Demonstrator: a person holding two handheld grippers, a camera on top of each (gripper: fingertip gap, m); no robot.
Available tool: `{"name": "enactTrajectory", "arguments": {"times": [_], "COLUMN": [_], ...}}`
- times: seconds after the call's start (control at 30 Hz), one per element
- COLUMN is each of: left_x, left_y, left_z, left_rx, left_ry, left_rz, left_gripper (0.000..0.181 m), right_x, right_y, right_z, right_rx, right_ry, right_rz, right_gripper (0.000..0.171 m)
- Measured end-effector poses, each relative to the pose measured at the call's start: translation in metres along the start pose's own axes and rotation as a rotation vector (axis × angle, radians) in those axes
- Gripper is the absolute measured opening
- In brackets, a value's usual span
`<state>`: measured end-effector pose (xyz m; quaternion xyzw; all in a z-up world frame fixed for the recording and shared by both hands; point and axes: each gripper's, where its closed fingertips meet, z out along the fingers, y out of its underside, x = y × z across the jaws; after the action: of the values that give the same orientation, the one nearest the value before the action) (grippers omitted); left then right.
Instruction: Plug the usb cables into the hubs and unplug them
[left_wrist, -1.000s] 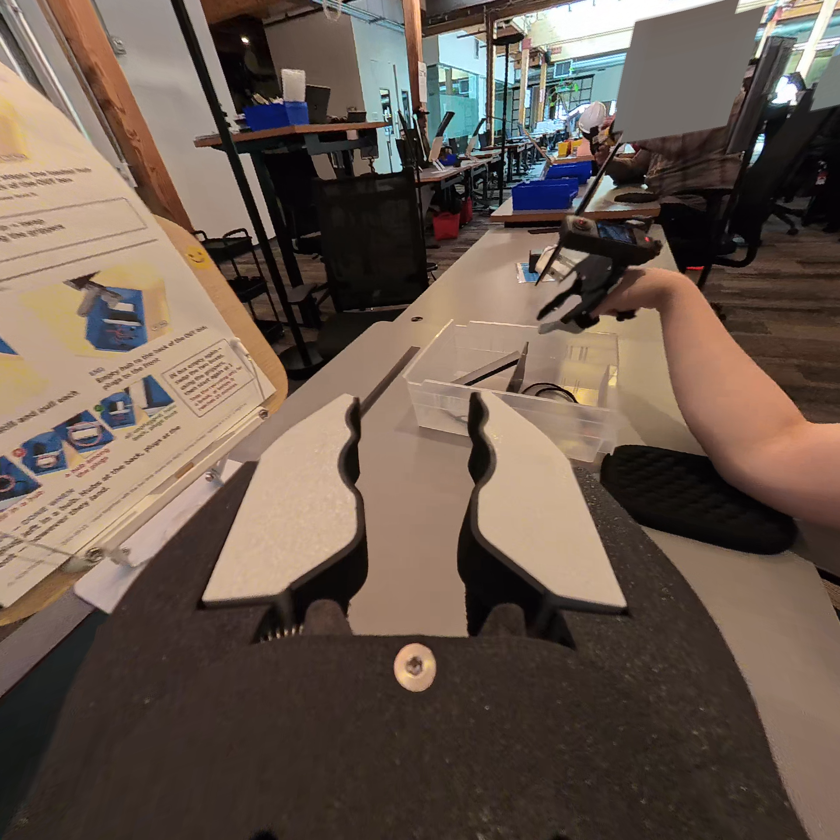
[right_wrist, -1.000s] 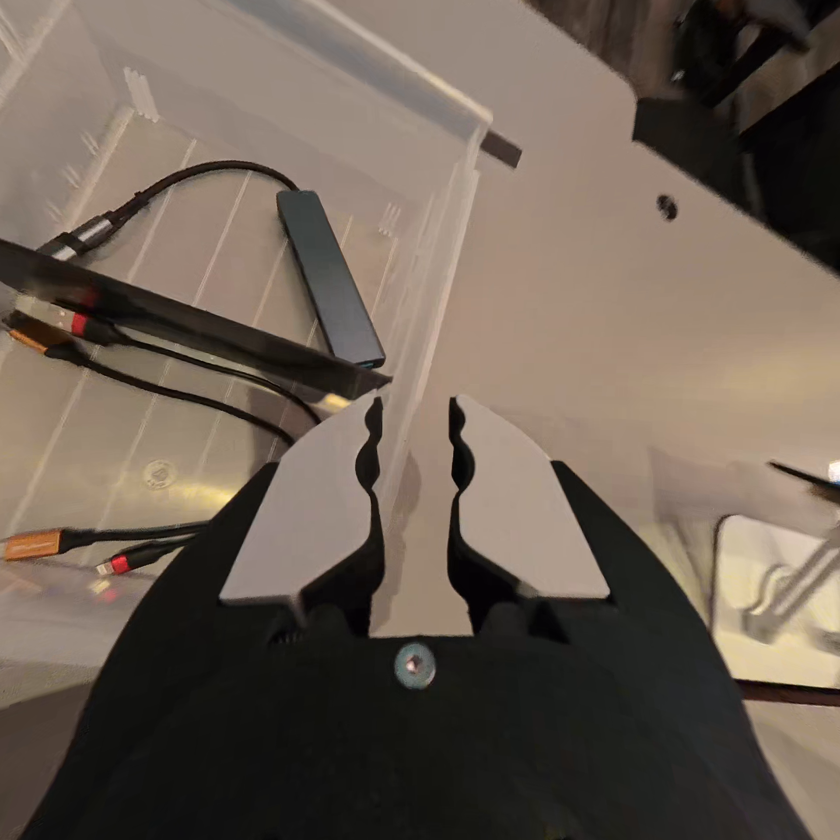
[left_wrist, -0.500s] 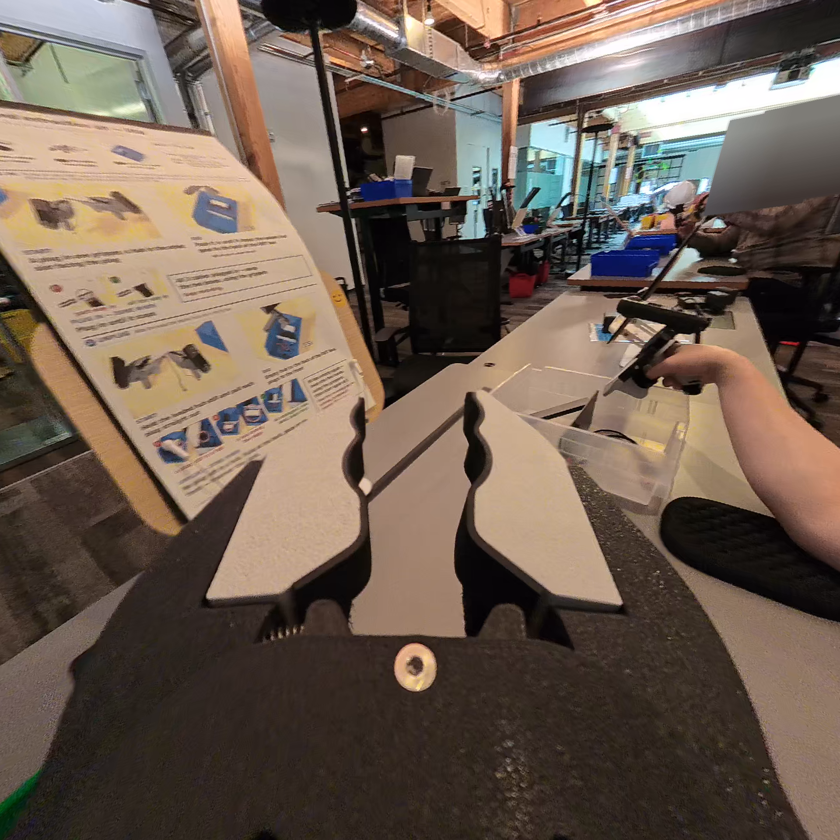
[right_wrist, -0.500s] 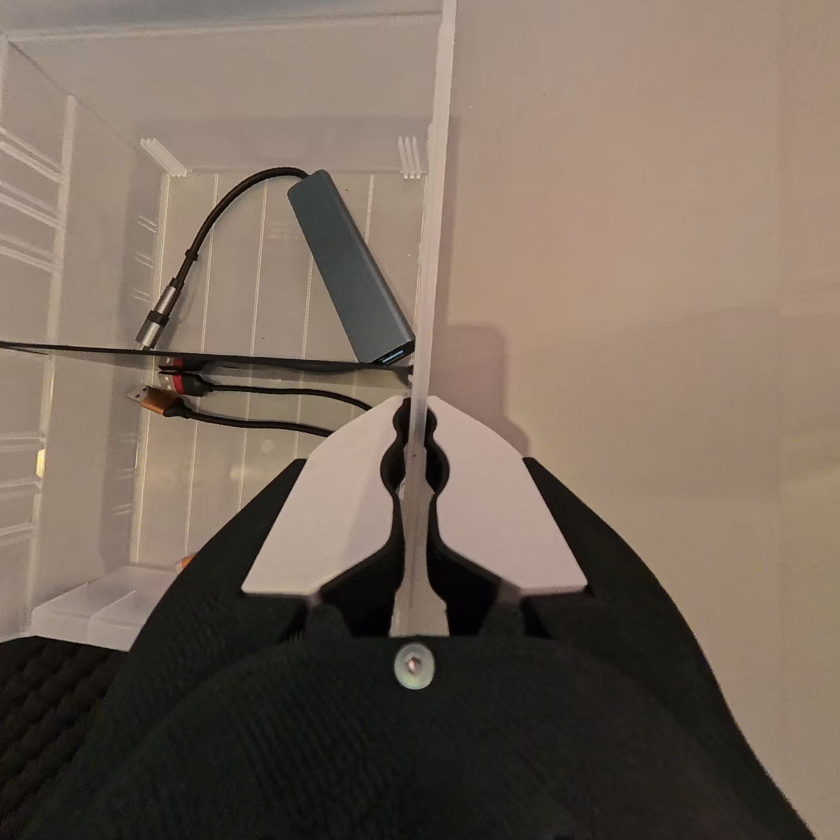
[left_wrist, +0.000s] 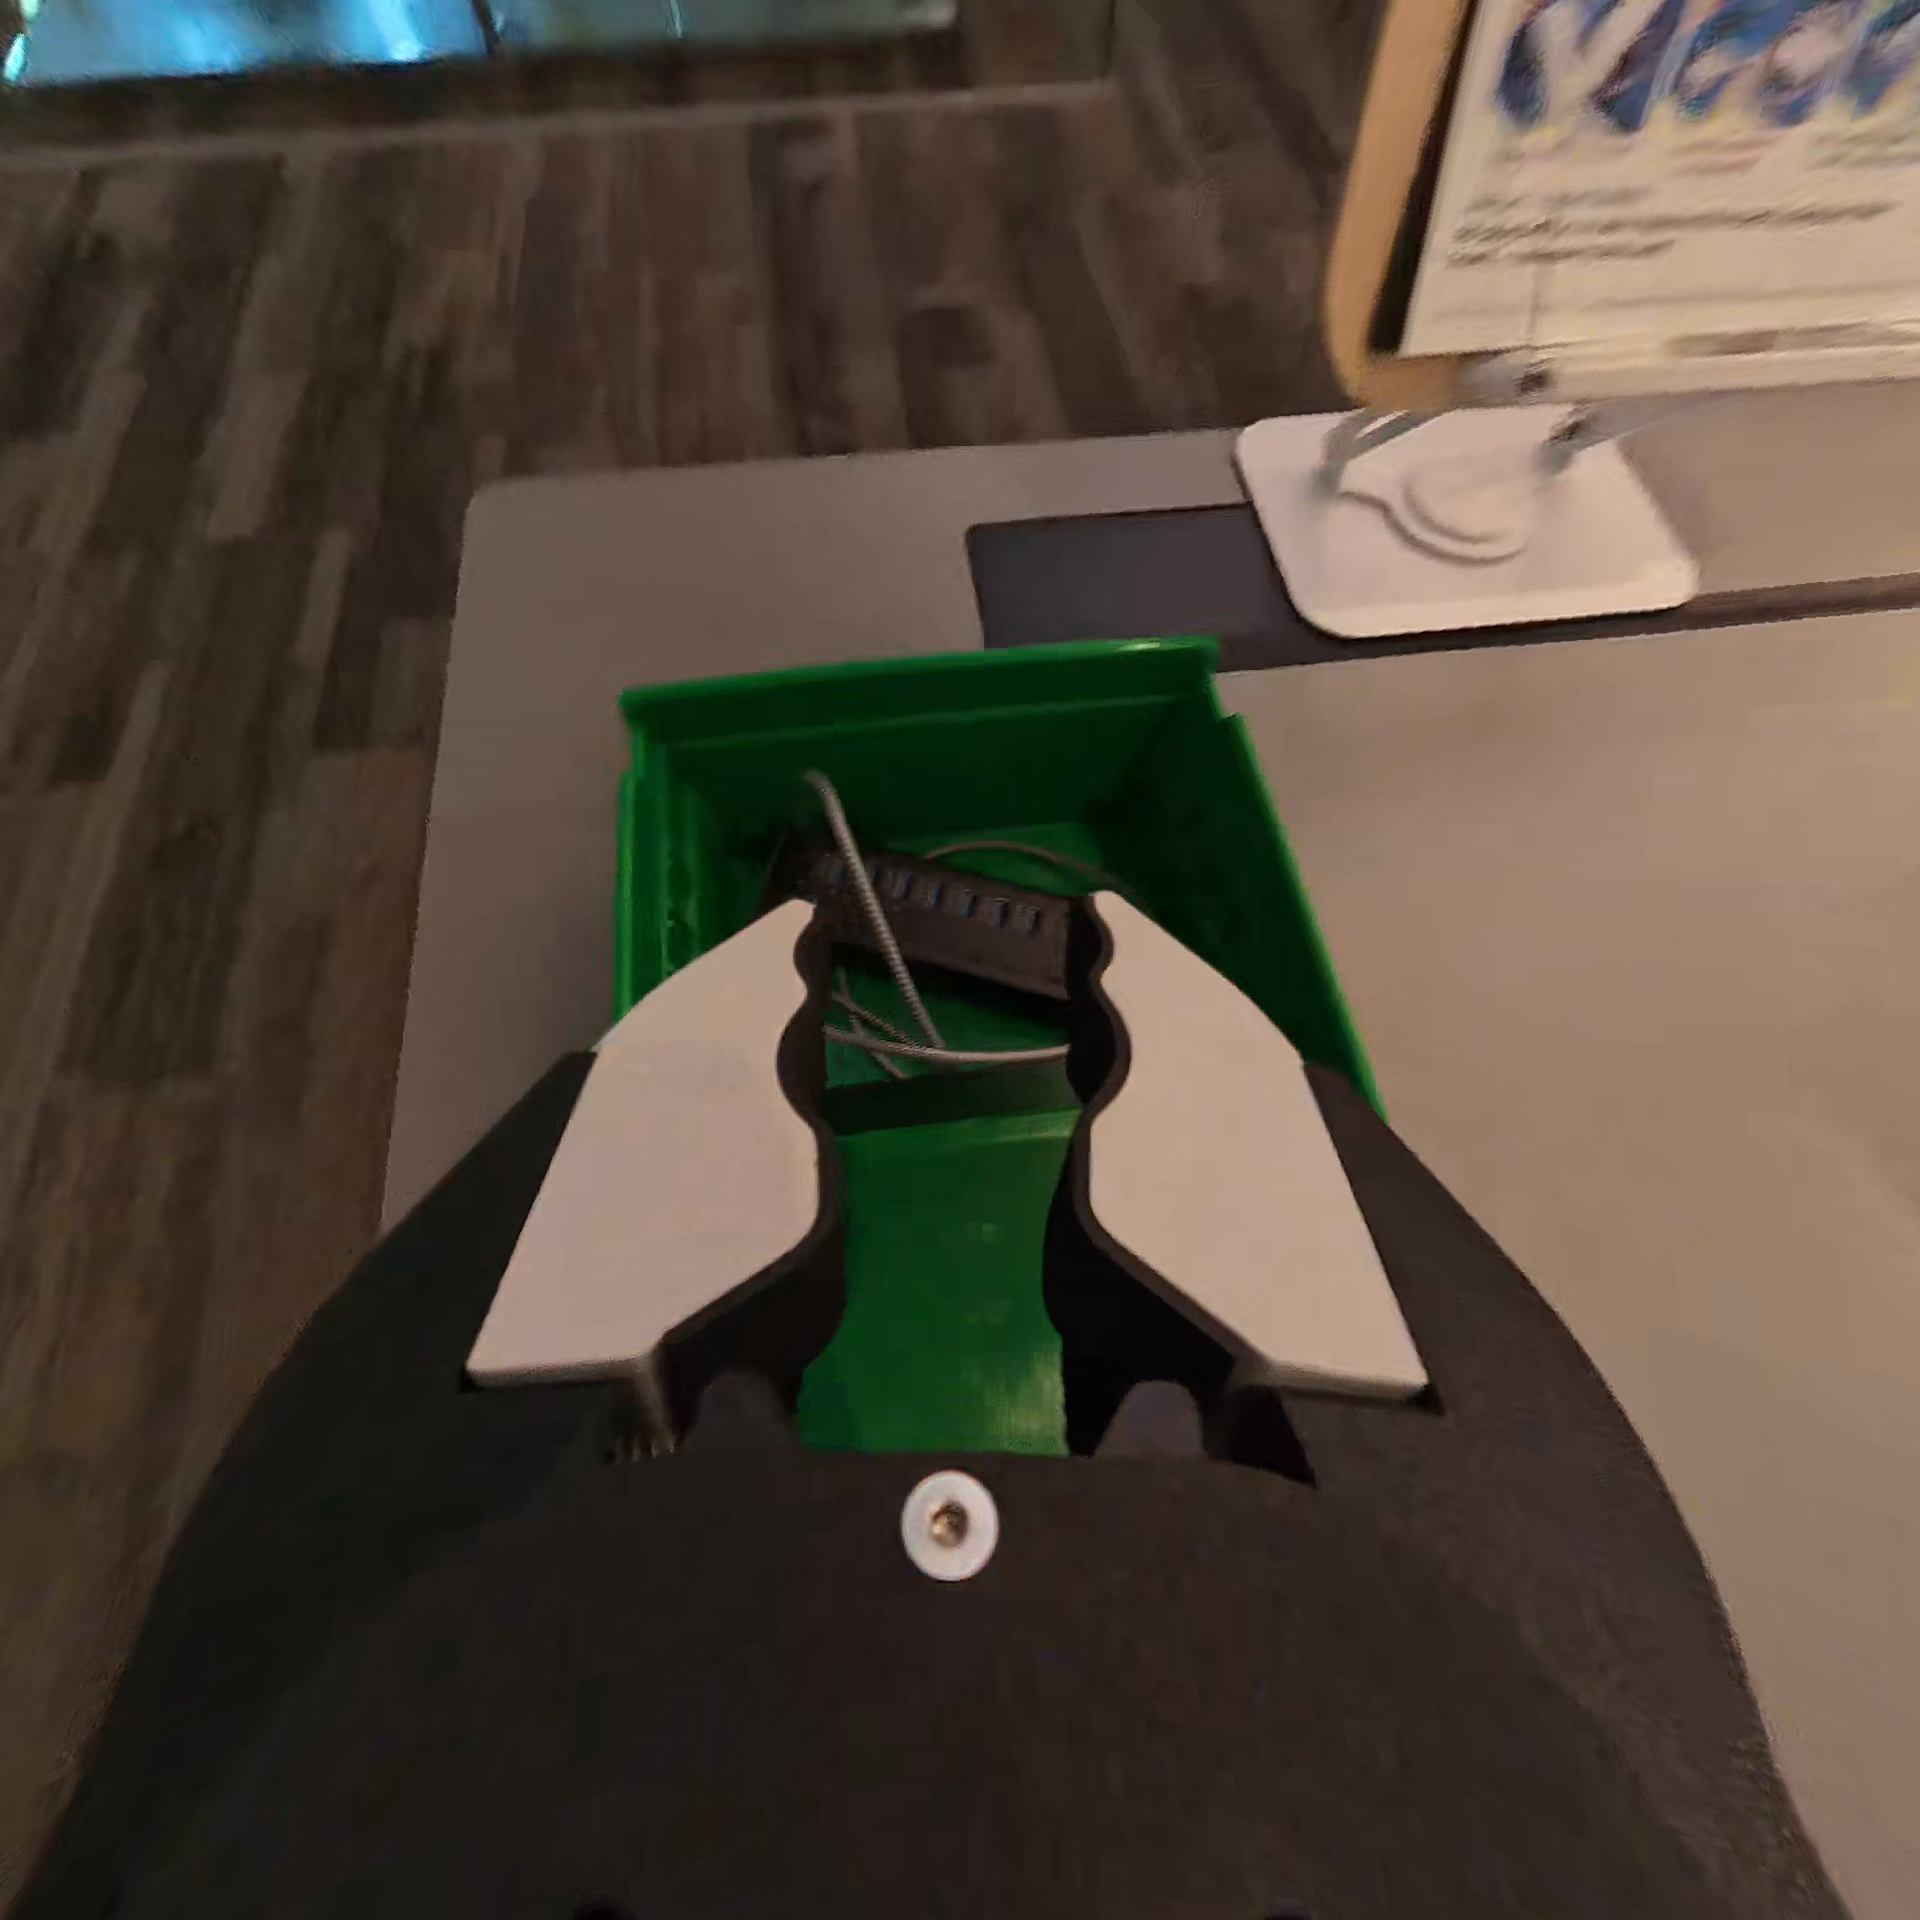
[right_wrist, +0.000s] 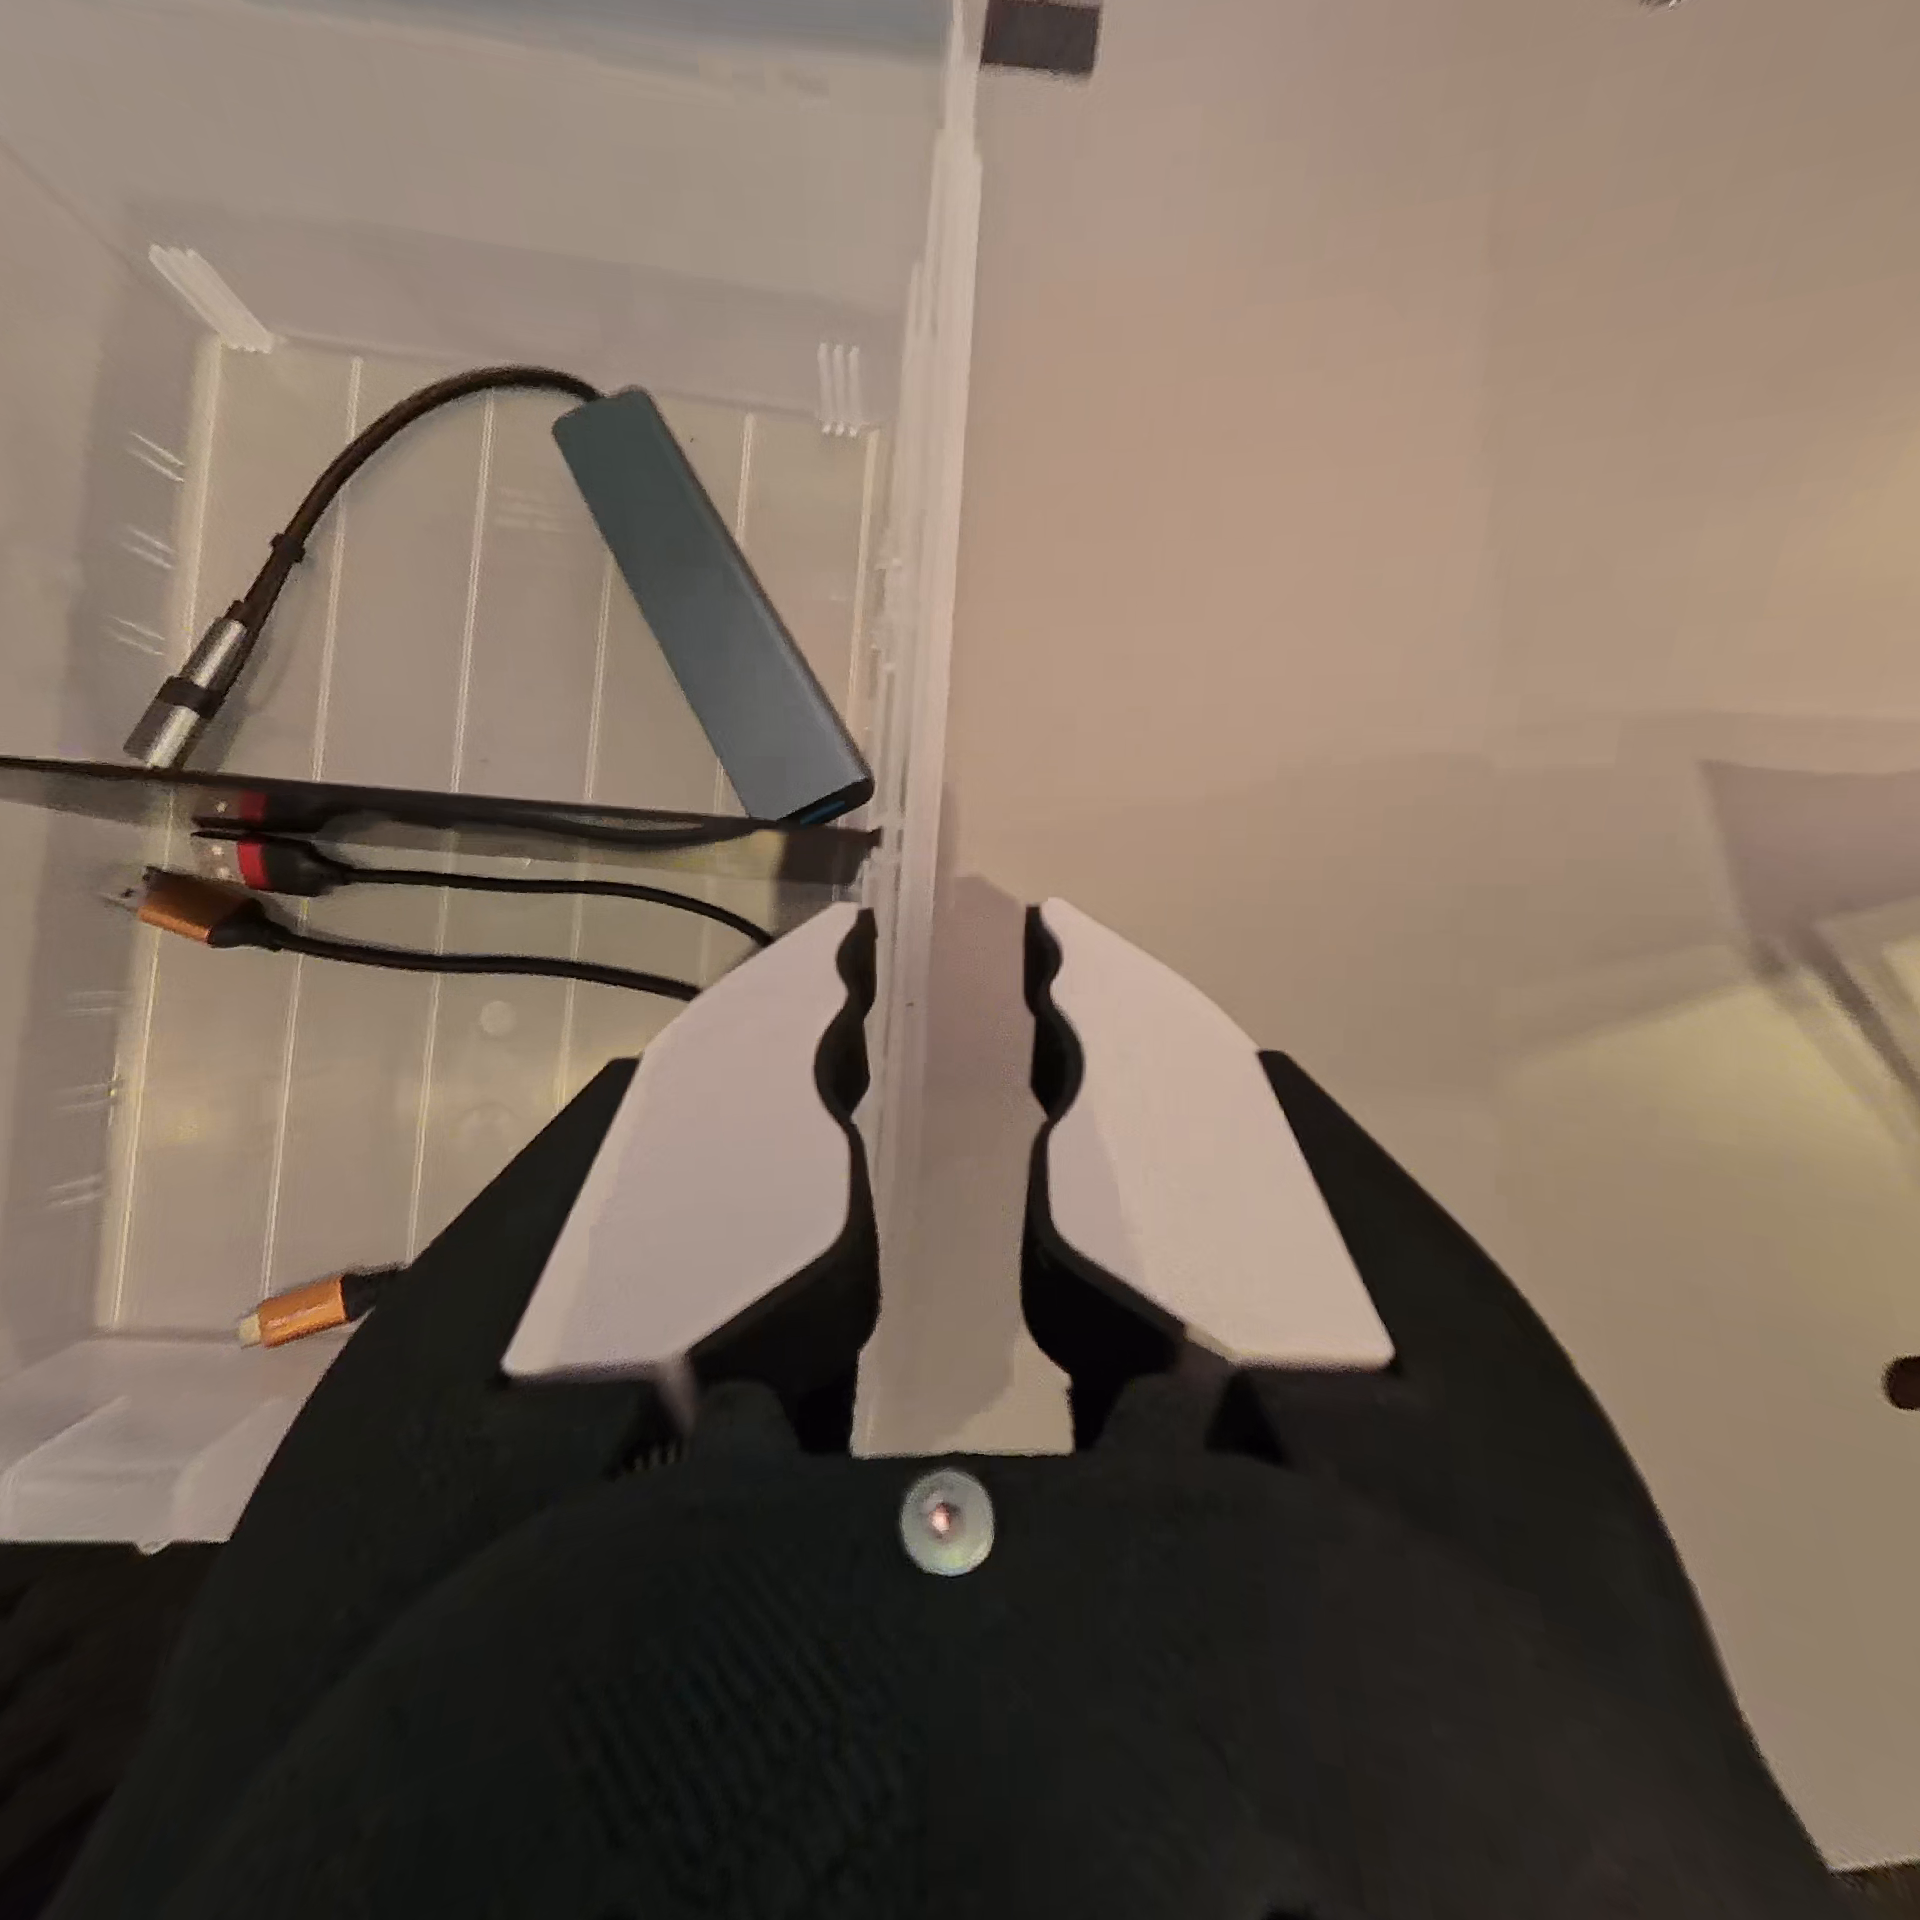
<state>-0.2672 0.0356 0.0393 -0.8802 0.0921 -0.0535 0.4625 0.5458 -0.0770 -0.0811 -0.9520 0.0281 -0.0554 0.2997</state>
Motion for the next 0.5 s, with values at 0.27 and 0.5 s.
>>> {"name": "enactTrajectory", "arguments": {"times": [0.27,0.5], "left_x": [-0.014,-0.019], "left_y": [0.023,0.033], "left_z": [0.062,0.080], "left_rx": [-0.099,-0.171], "left_ry": [0.070,0.041], "left_rz": [-0.107,-0.090], "left_gripper": [0.037,0.034], "right_x": [-0.001,-0.019], "right_y": [-0.036,-0.057], "right_z": [-0.043,-0.059], "right_rx": [0.180,0.250], "right_ry": [0.122,0.155], "right_rz": [-0.057,-0.144], "right_gripper": [0.032,0.032]}}
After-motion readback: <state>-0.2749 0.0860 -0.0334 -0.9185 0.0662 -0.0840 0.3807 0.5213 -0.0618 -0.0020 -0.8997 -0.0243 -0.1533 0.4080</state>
